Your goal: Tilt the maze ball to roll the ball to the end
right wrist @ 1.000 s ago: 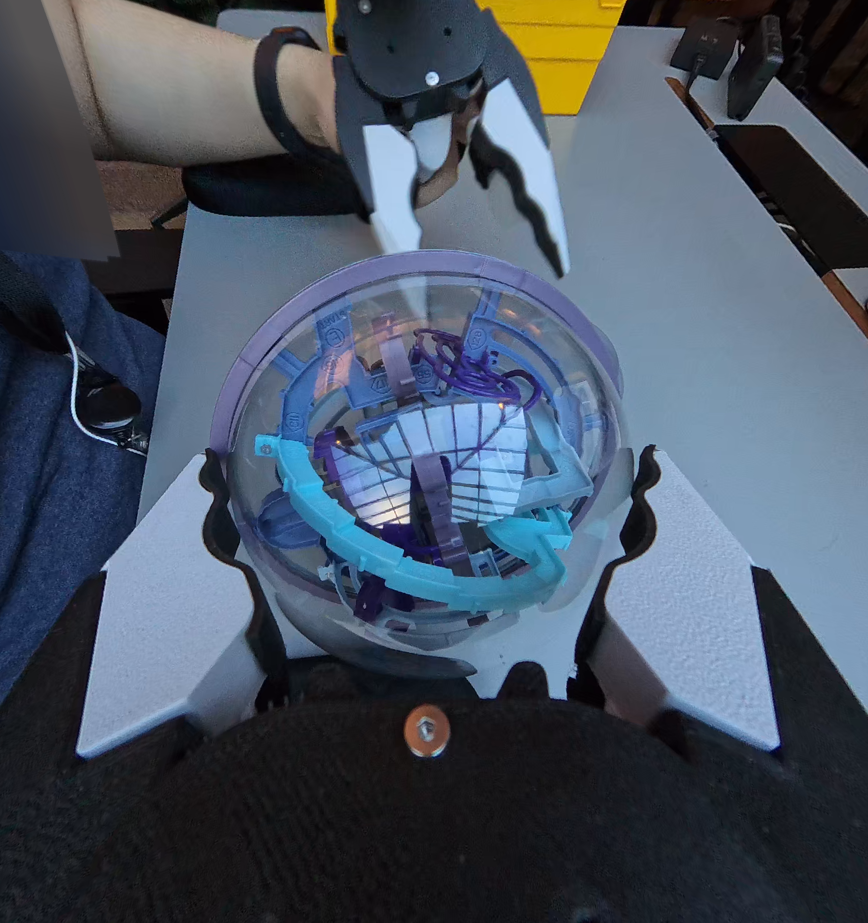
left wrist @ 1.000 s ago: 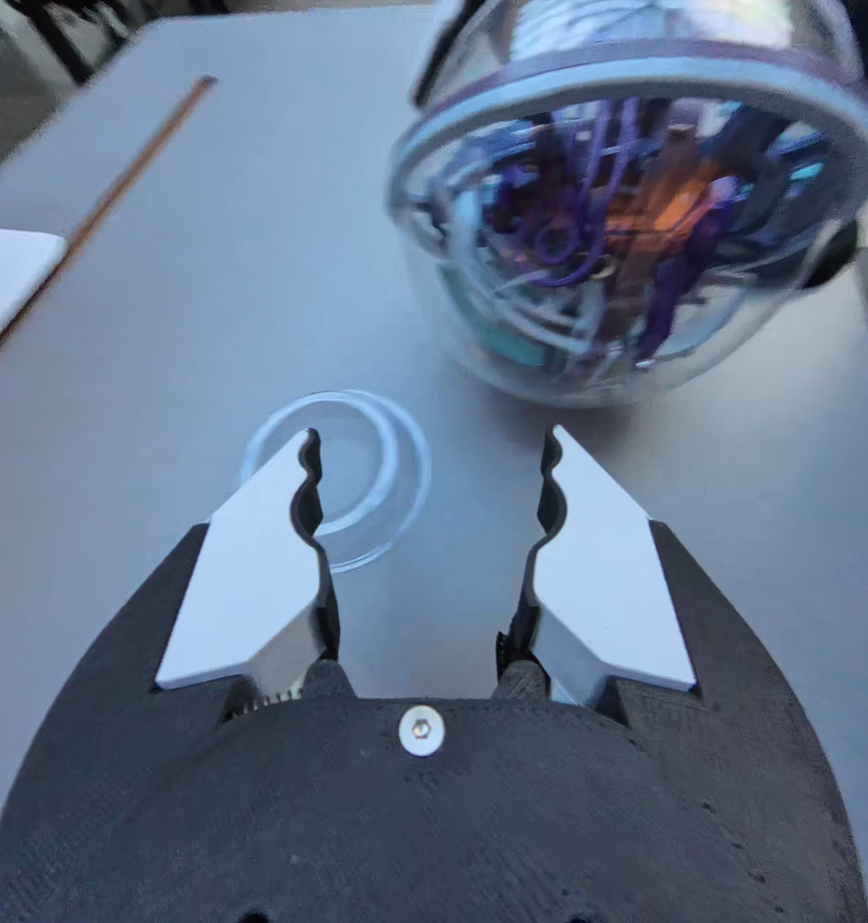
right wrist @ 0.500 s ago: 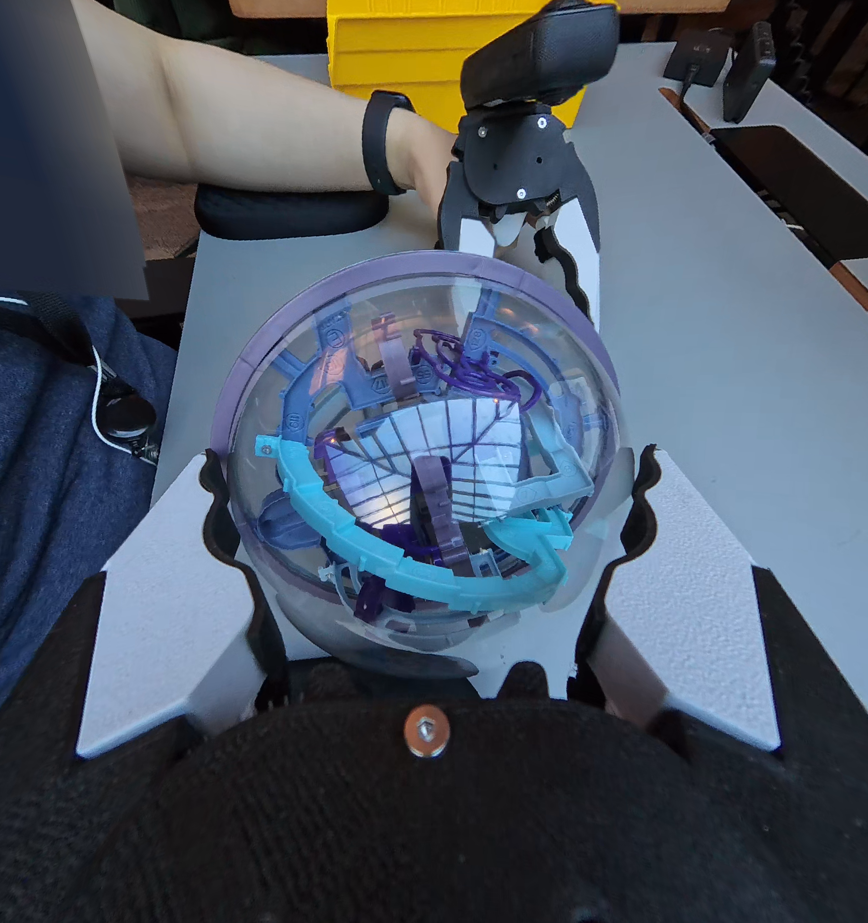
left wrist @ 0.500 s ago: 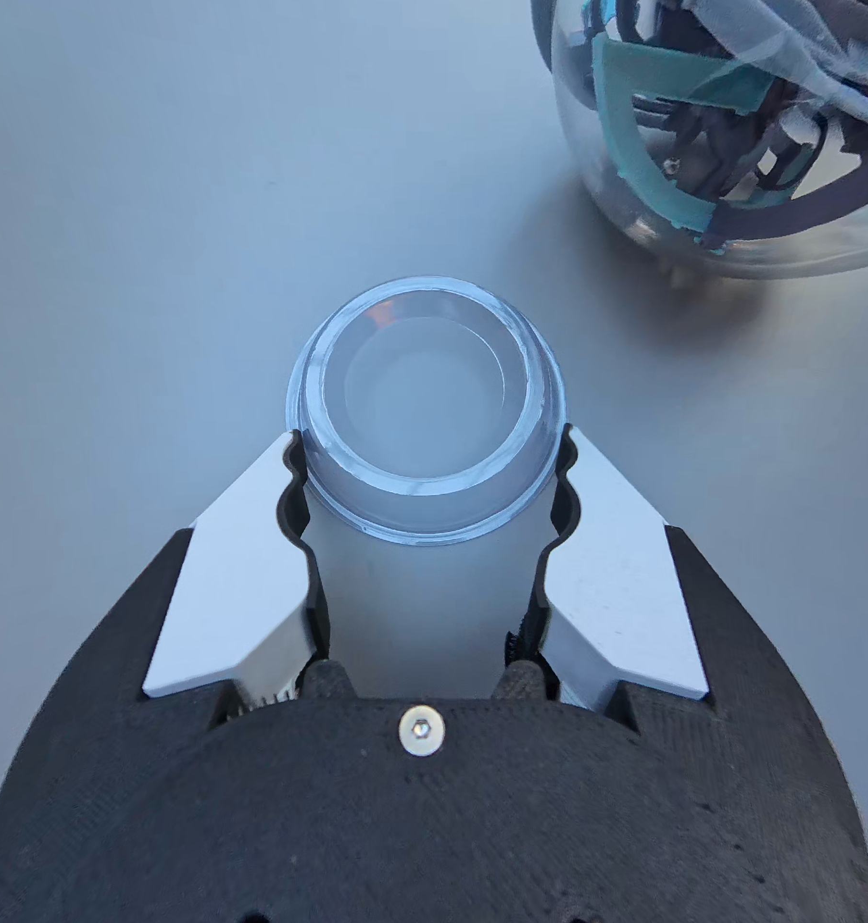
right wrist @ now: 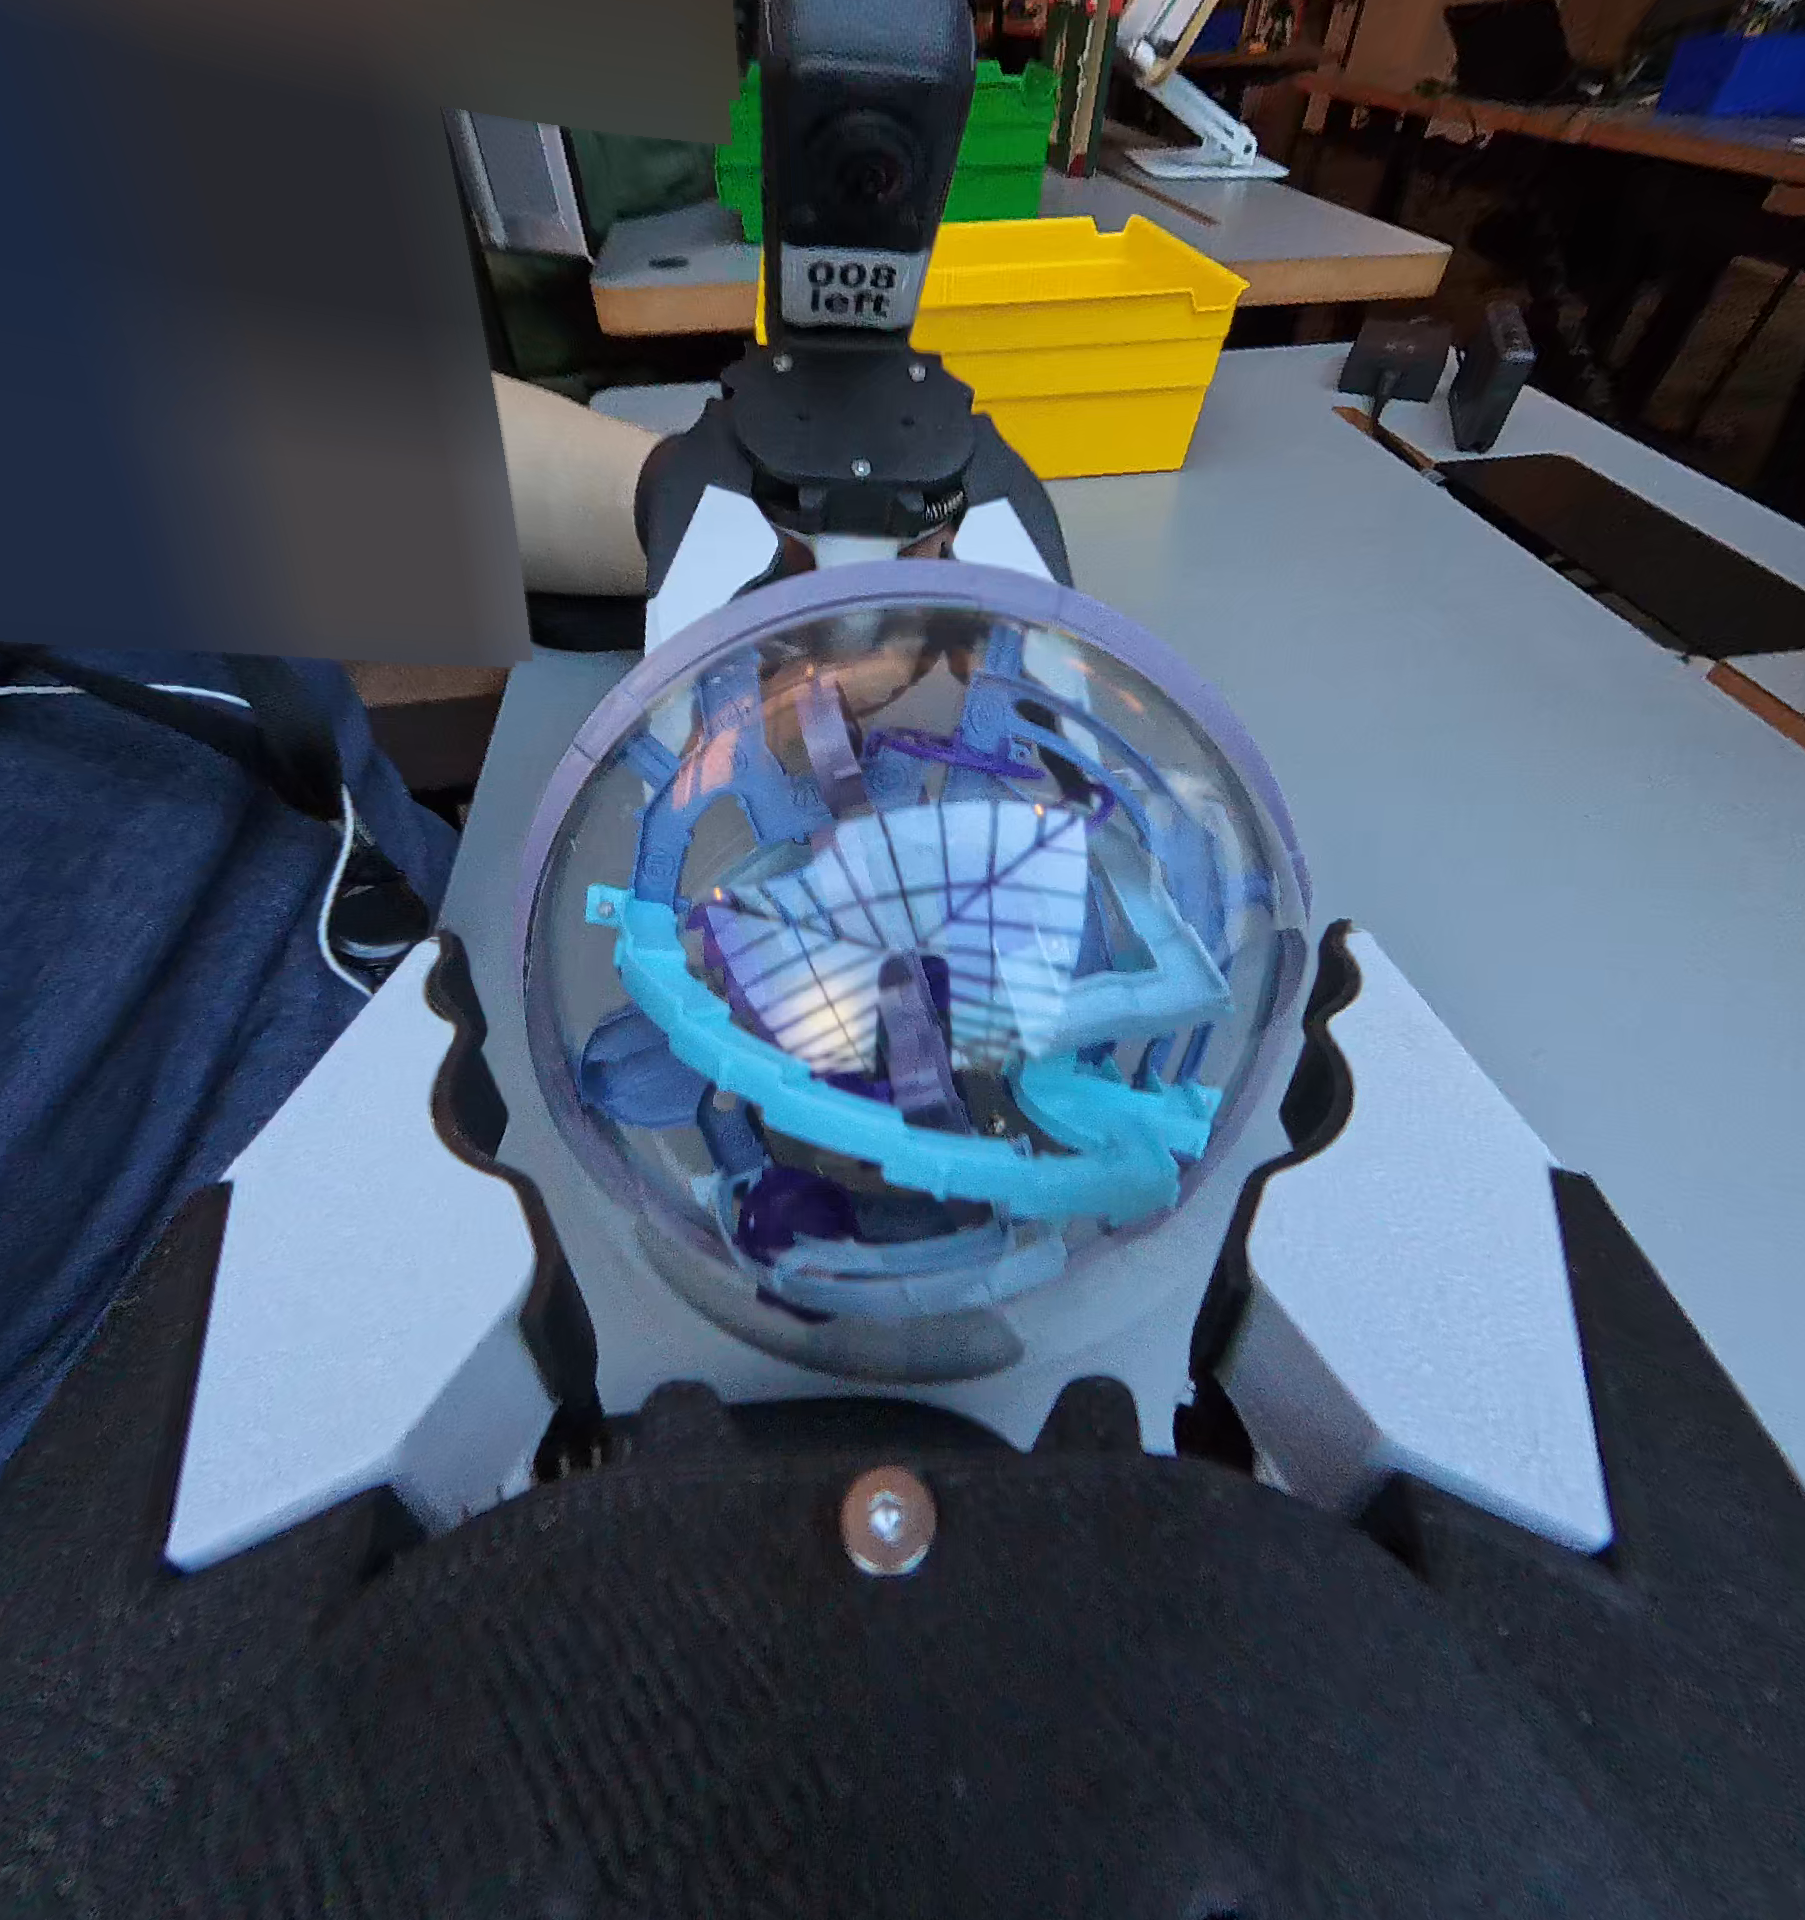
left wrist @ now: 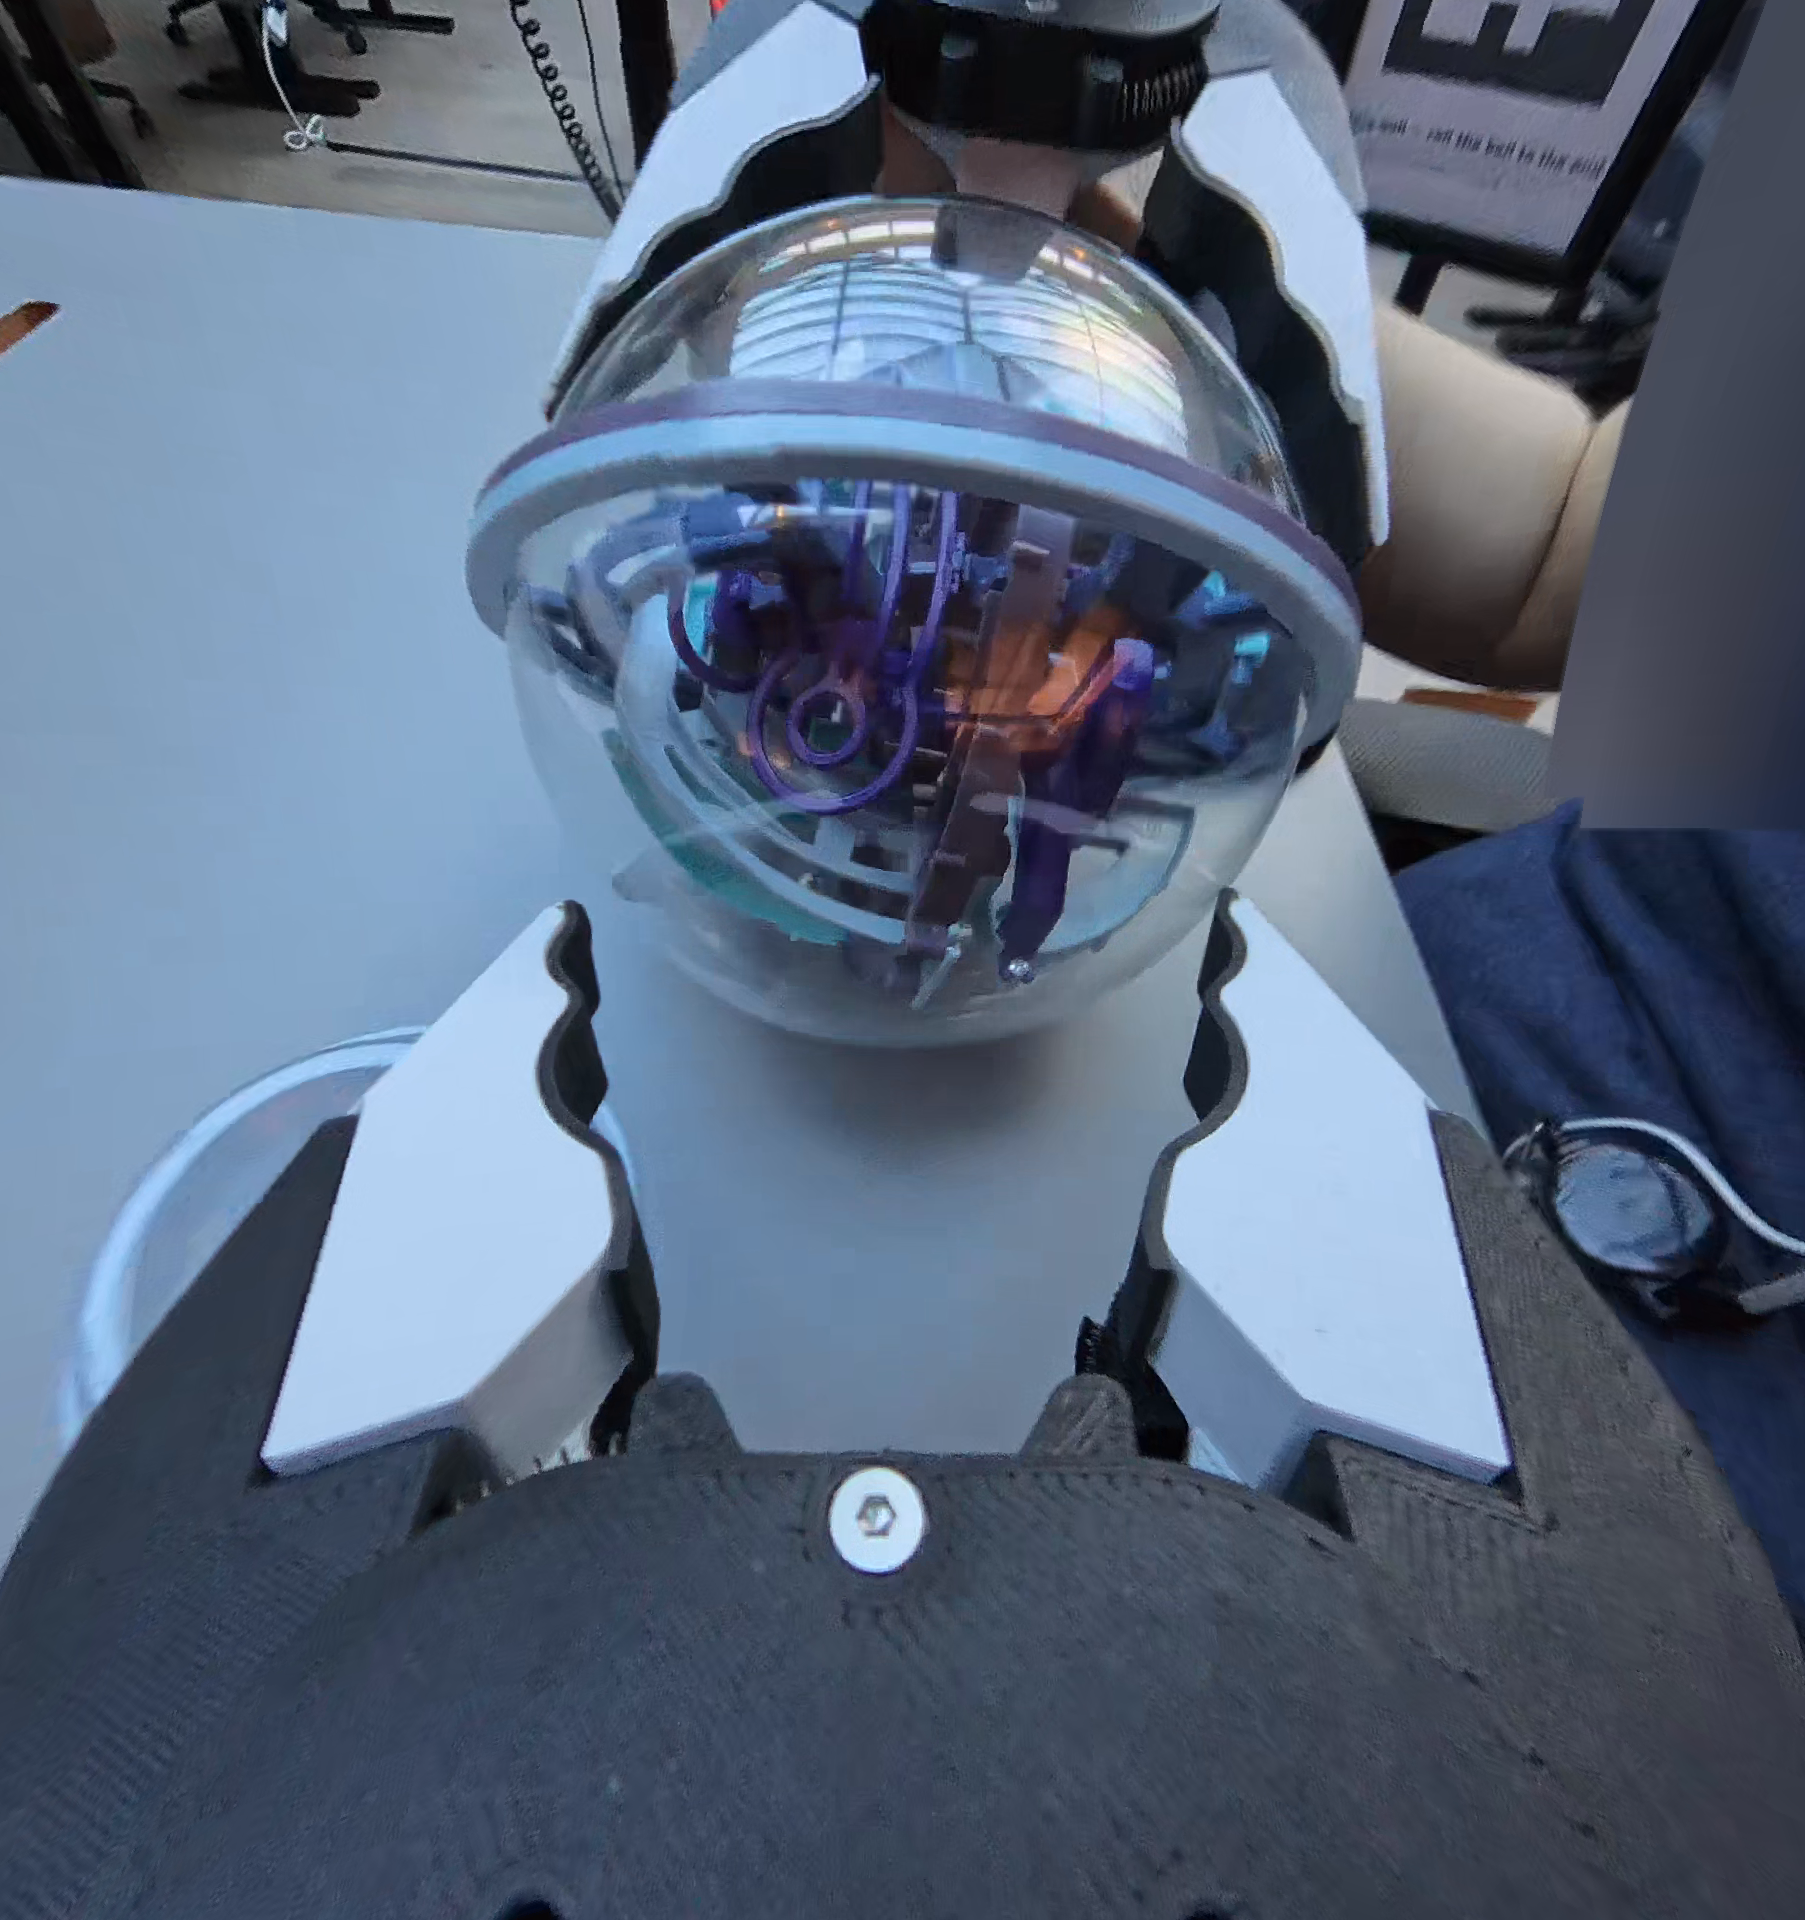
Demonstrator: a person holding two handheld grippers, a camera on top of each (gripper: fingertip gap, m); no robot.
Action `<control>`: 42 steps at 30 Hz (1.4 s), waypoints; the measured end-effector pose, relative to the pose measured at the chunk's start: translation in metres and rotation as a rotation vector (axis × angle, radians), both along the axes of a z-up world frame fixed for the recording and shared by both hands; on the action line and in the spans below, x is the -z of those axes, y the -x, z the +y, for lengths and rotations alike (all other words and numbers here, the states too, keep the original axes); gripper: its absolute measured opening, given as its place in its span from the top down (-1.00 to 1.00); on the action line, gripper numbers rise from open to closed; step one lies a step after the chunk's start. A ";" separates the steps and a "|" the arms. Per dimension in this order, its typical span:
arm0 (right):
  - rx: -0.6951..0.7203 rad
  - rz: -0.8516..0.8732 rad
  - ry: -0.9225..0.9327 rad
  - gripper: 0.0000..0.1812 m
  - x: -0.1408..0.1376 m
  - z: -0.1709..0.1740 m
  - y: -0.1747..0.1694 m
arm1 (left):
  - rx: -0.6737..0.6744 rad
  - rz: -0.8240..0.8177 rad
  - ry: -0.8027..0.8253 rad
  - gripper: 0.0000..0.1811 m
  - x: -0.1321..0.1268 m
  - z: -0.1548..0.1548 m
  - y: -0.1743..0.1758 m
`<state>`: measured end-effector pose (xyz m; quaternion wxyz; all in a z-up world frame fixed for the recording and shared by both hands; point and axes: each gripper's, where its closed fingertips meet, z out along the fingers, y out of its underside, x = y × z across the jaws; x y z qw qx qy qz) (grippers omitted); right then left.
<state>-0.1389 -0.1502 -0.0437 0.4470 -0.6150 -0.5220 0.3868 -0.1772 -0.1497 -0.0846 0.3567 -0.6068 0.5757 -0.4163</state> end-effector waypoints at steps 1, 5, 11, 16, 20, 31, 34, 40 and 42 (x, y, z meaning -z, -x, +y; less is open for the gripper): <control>0.012 0.033 0.039 -0.70 0.003 0.001 -0.011 | 0.002 0.000 0.042 -0.30 0.005 -0.003 -0.003; 0.033 0.055 0.237 -0.69 0.035 -0.002 -0.040 | 0.027 0.044 0.068 -0.37 0.022 -0.011 -0.014; -0.051 -0.029 0.217 -0.66 0.043 -0.010 -0.028 | 0.046 0.036 0.036 -0.41 0.027 -0.015 -0.024; -0.041 0.026 0.235 -0.65 0.033 -0.003 -0.019 | 0.043 0.043 0.090 -0.40 0.032 -0.014 -0.020; -0.018 0.076 0.172 -0.64 0.001 0.000 -0.009 | 0.045 -0.023 0.062 -0.39 0.019 -0.013 -0.018; -0.090 0.156 0.032 -0.64 -0.118 0.031 0.037 | -0.061 -0.435 -0.063 -0.38 -0.098 0.024 0.015; -0.108 0.183 -0.011 -0.65 -0.151 0.043 0.053 | -0.069 -0.474 -0.113 -0.38 -0.133 0.039 0.031; -0.115 0.280 -0.231 -0.65 -0.224 0.058 0.070 | -0.003 -0.419 -0.306 -0.38 -0.199 0.067 0.048; -0.118 0.345 -0.317 -0.65 -0.240 0.056 0.072 | 0.025 -0.383 -0.380 -0.38 -0.211 0.071 0.051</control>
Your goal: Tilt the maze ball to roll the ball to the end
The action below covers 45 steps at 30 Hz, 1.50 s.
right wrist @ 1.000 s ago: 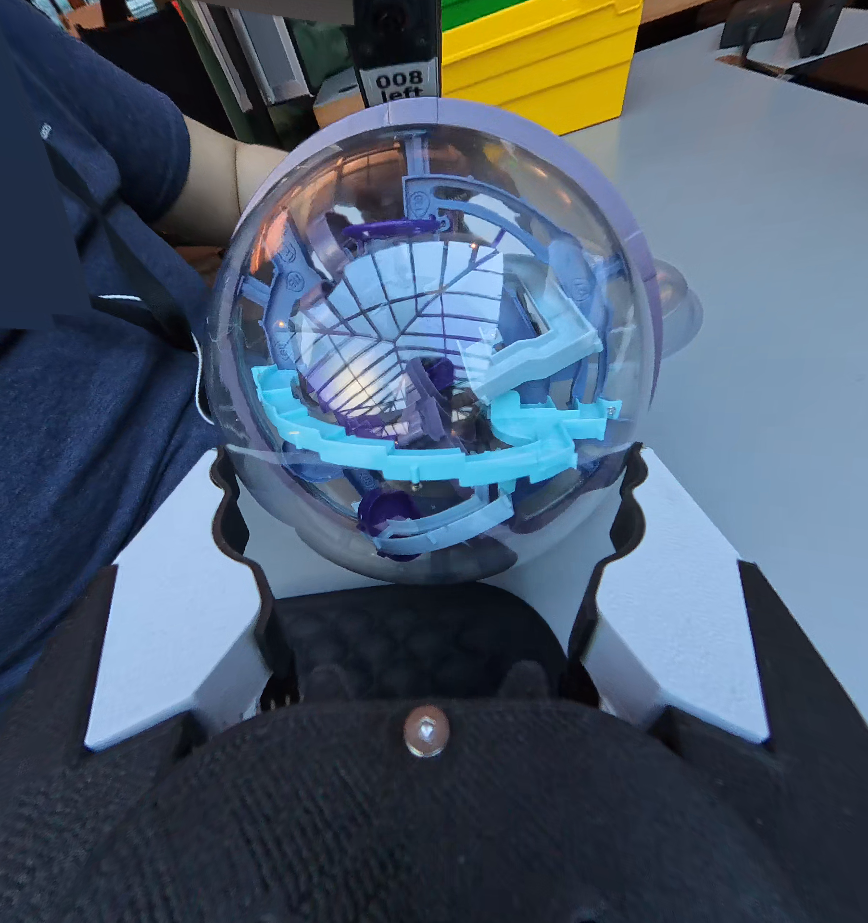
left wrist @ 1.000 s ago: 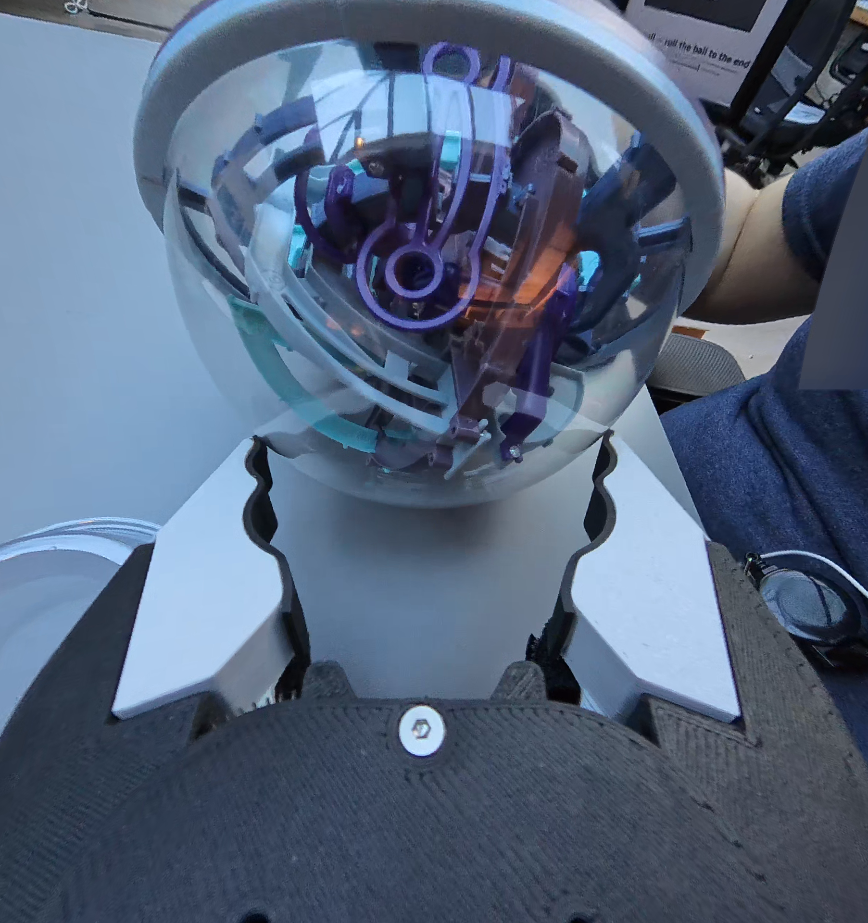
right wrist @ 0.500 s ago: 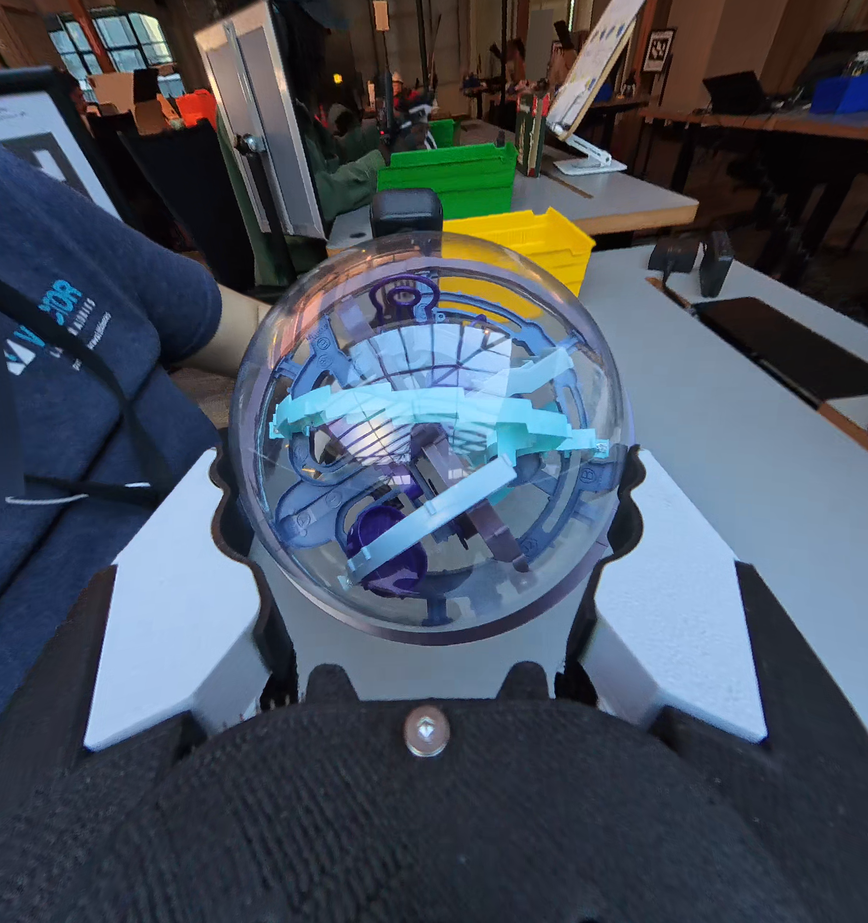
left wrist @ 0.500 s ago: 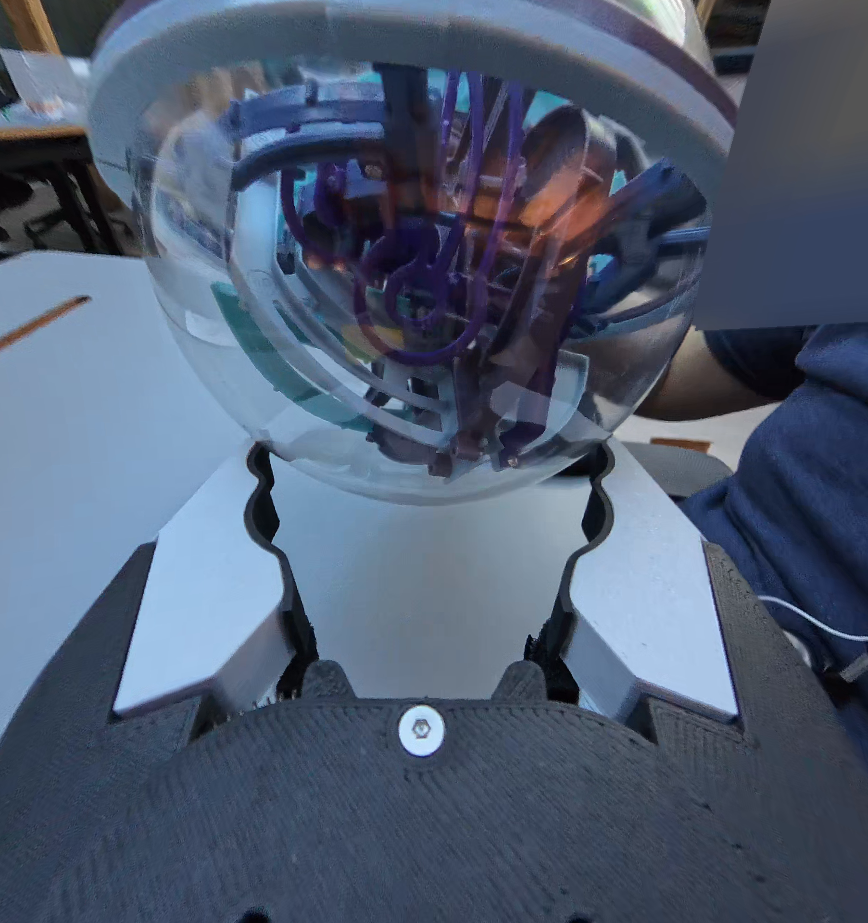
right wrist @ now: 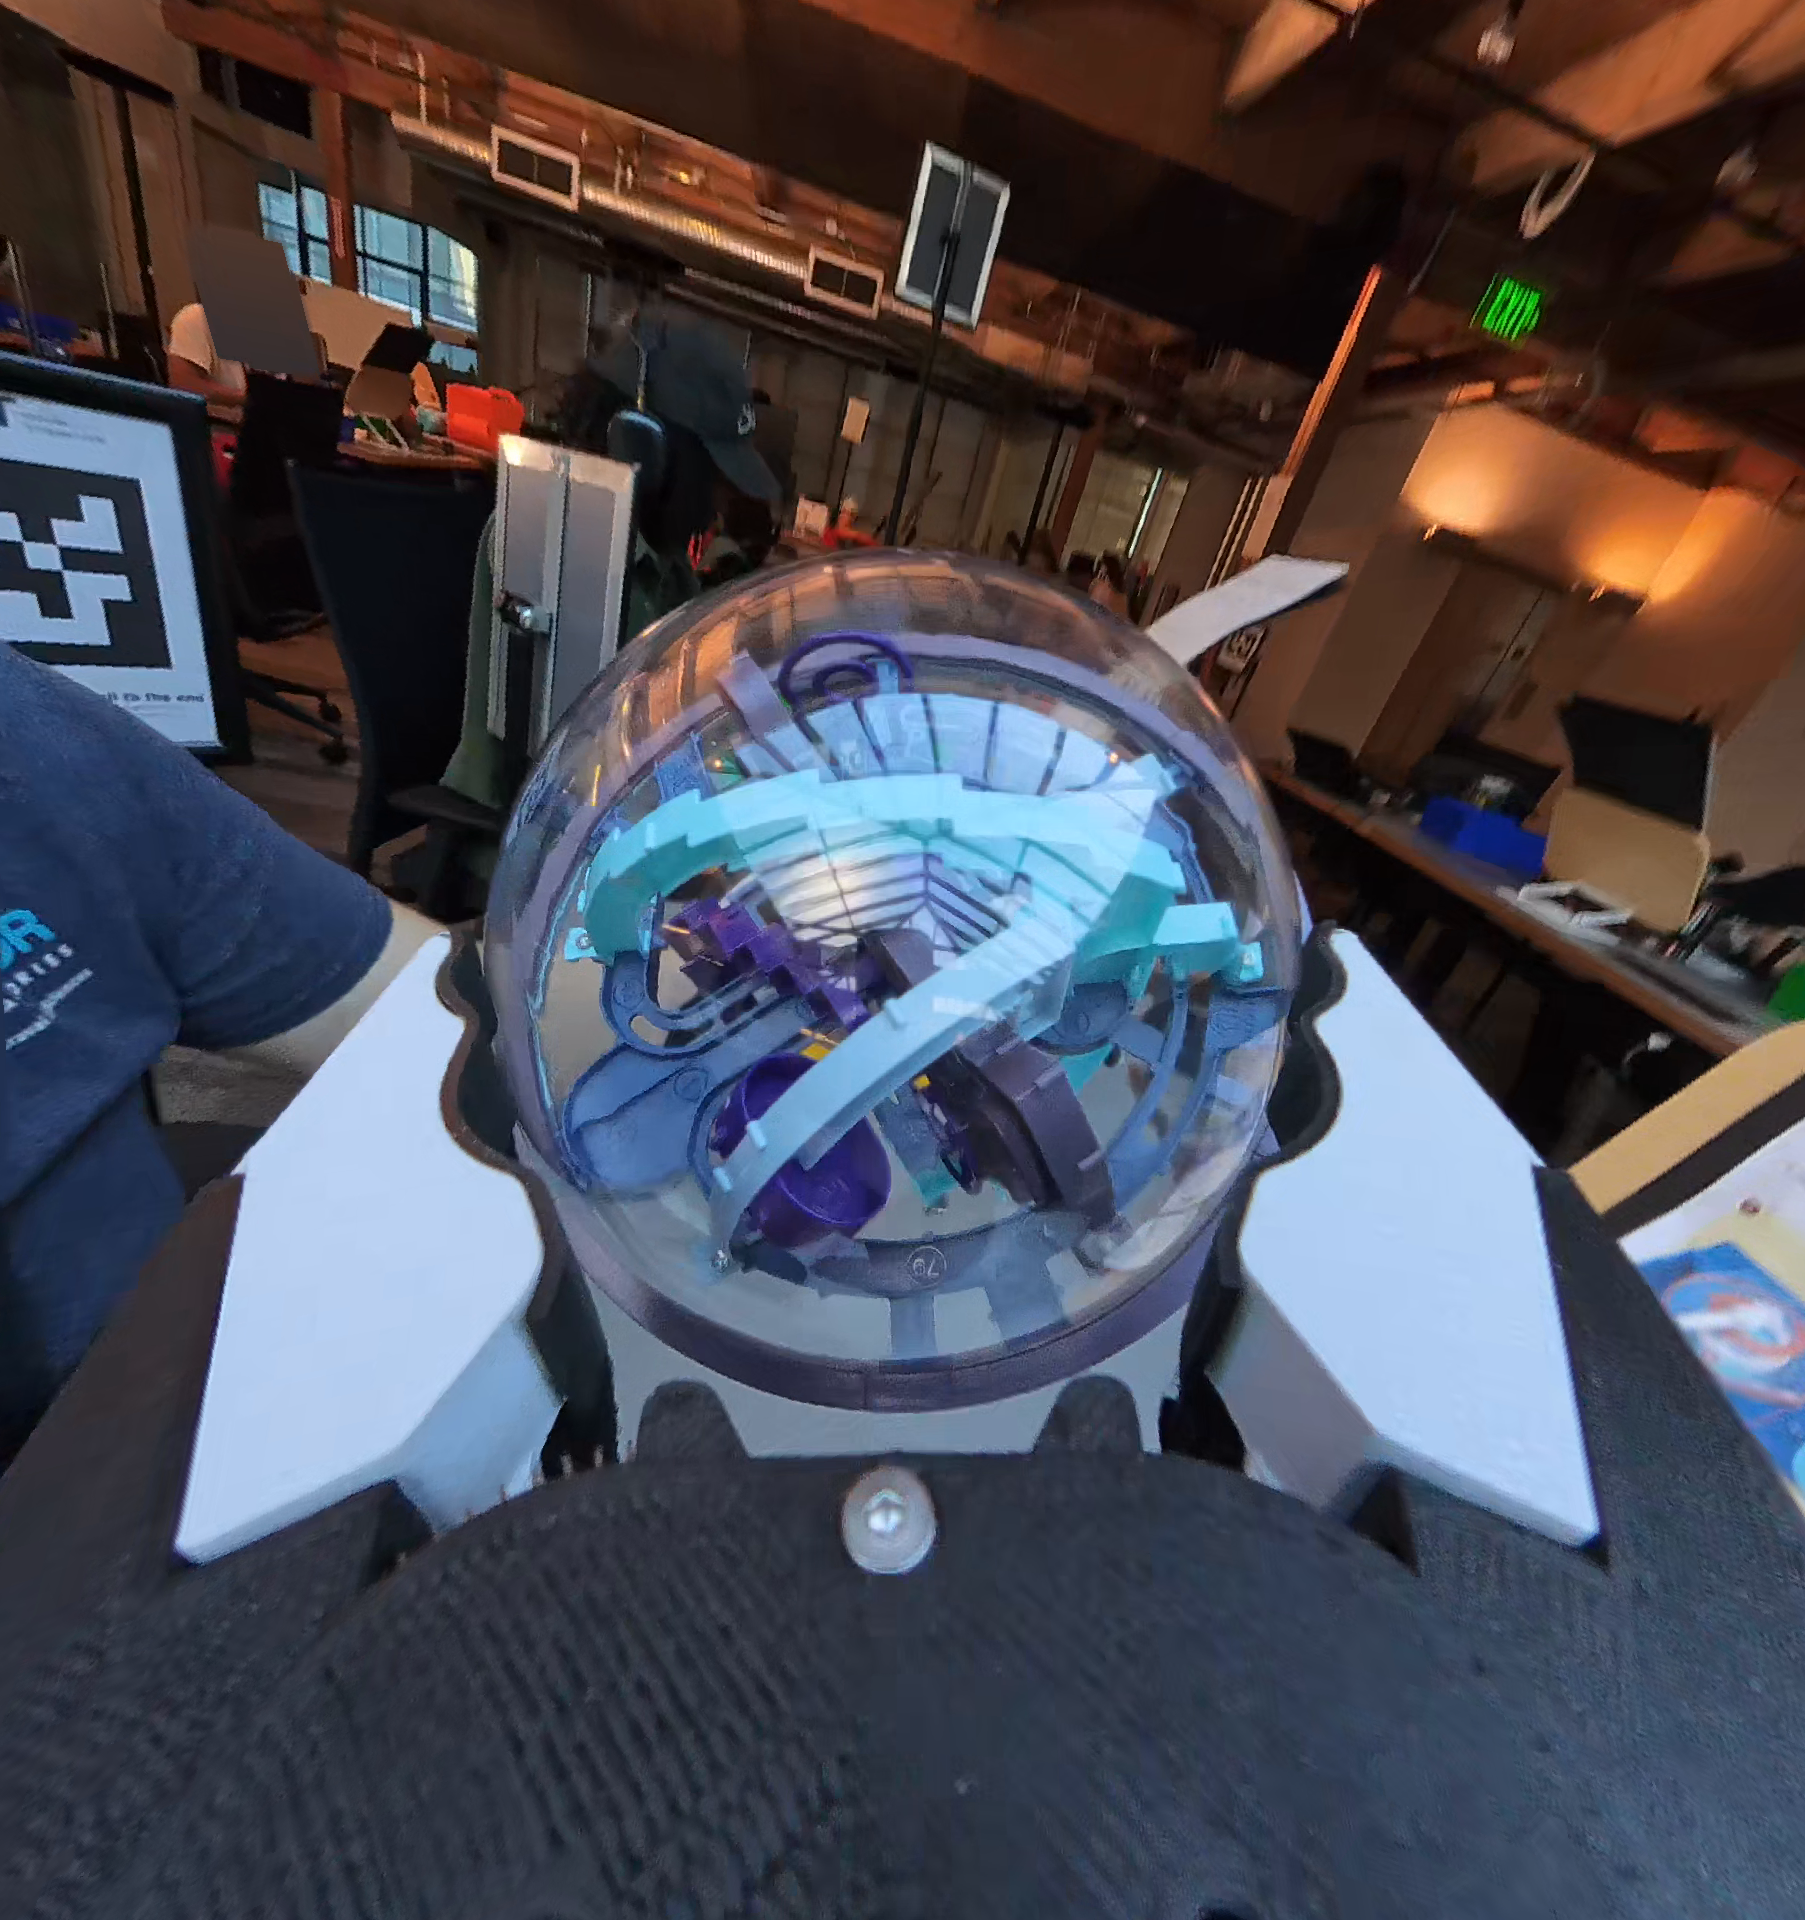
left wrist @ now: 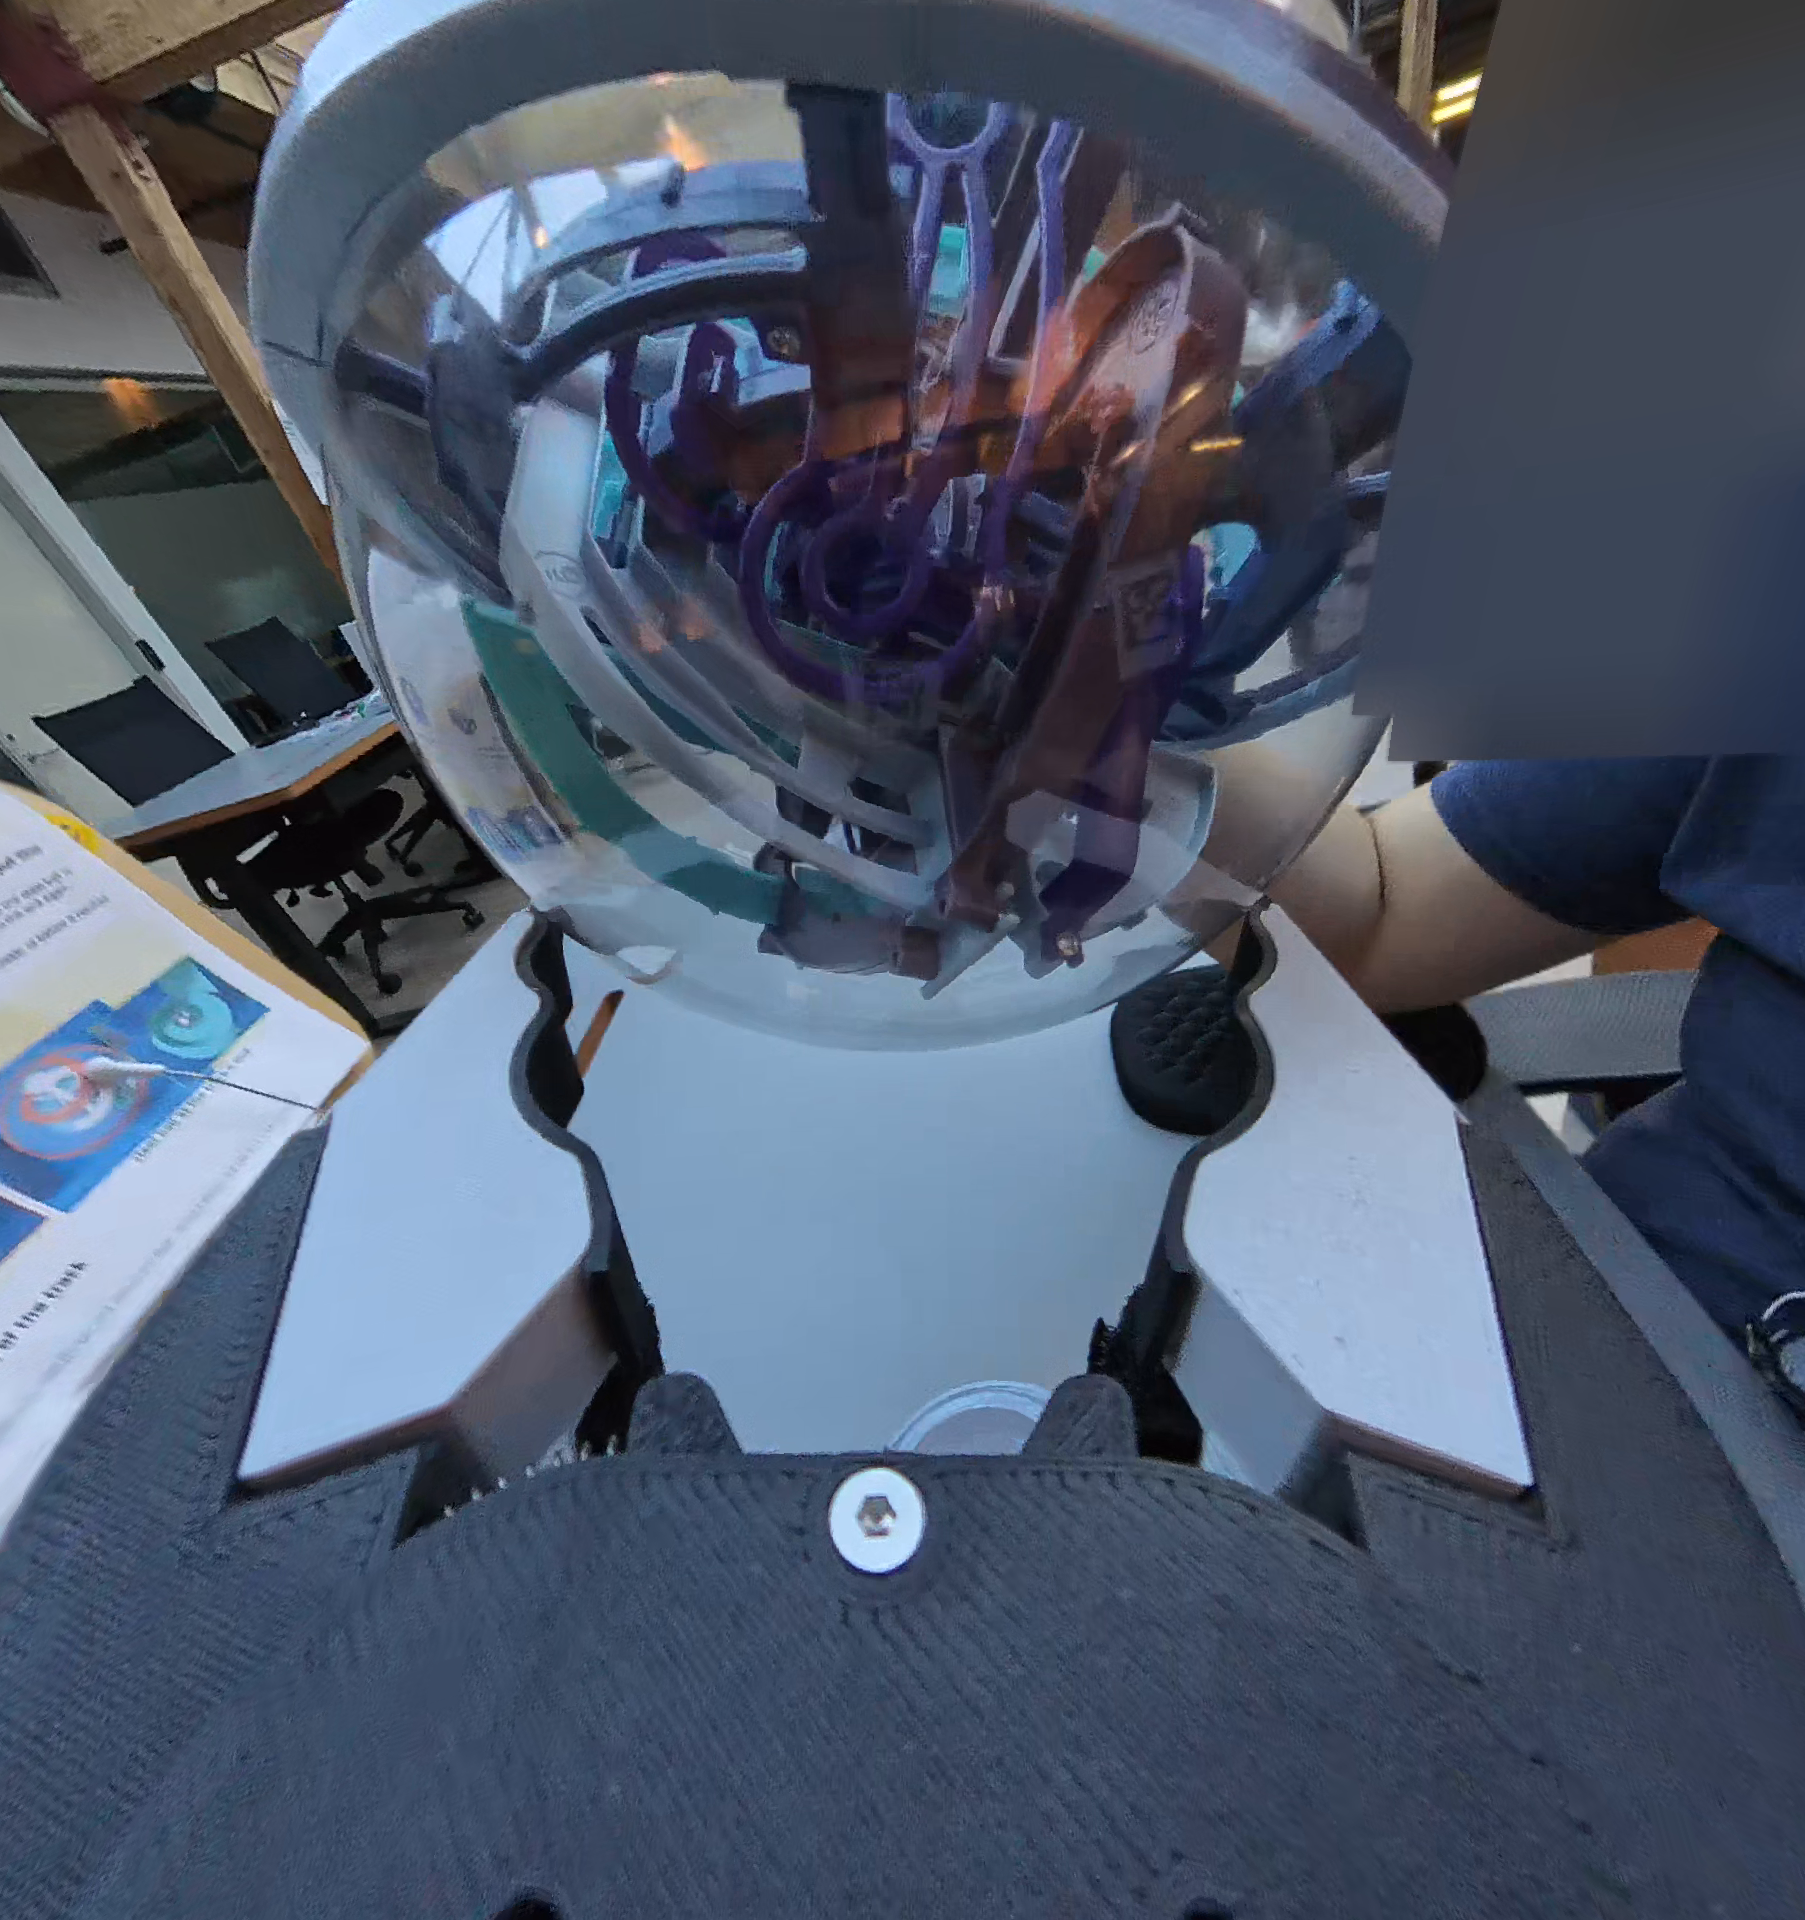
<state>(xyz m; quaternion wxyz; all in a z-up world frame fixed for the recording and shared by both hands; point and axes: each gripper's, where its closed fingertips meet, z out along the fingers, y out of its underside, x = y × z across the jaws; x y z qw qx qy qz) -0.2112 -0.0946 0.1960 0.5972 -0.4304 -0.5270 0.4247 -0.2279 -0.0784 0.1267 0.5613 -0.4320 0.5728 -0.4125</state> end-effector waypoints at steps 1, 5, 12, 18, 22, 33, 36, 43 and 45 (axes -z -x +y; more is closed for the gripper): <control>-0.006 0.039 -0.033 -0.65 -0.004 -0.002 0.001 | -0.001 0.021 -0.028 -0.38 -0.002 0.001 0.000; -0.020 0.064 -0.120 -0.65 -0.003 -0.010 0.007 | -0.015 0.064 -0.093 -0.38 0.015 0.004 -0.005; 0.023 0.028 -0.073 -0.63 0.006 -0.003 0.001 | 0.033 0.051 -0.007 -0.36 0.034 0.006 -0.021; 0.029 0.041 -0.015 -0.63 0.007 0.004 -0.006 | 0.061 -0.029 0.050 -0.36 0.031 0.007 -0.025; 0.029 0.045 0.017 -0.64 0.011 0.013 -0.010 | 0.067 -0.088 0.084 -0.36 0.024 0.011 -0.019; 0.057 -0.013 0.031 -0.70 0.032 0.030 0.000 | 0.018 -0.130 0.106 -0.35 0.012 0.019 0.004; 0.054 -0.020 0.011 -0.70 0.030 0.024 -0.001 | 0.014 -0.144 0.078 -0.36 0.005 0.013 0.005; 0.034 -0.035 -0.072 -0.70 0.023 0.006 0.005 | -0.004 -0.171 -0.001 -0.51 -0.023 -0.009 0.006; 0.039 -0.034 -0.094 -0.70 0.019 0.003 0.006 | -0.007 -0.142 -0.023 -0.52 -0.027 -0.012 0.008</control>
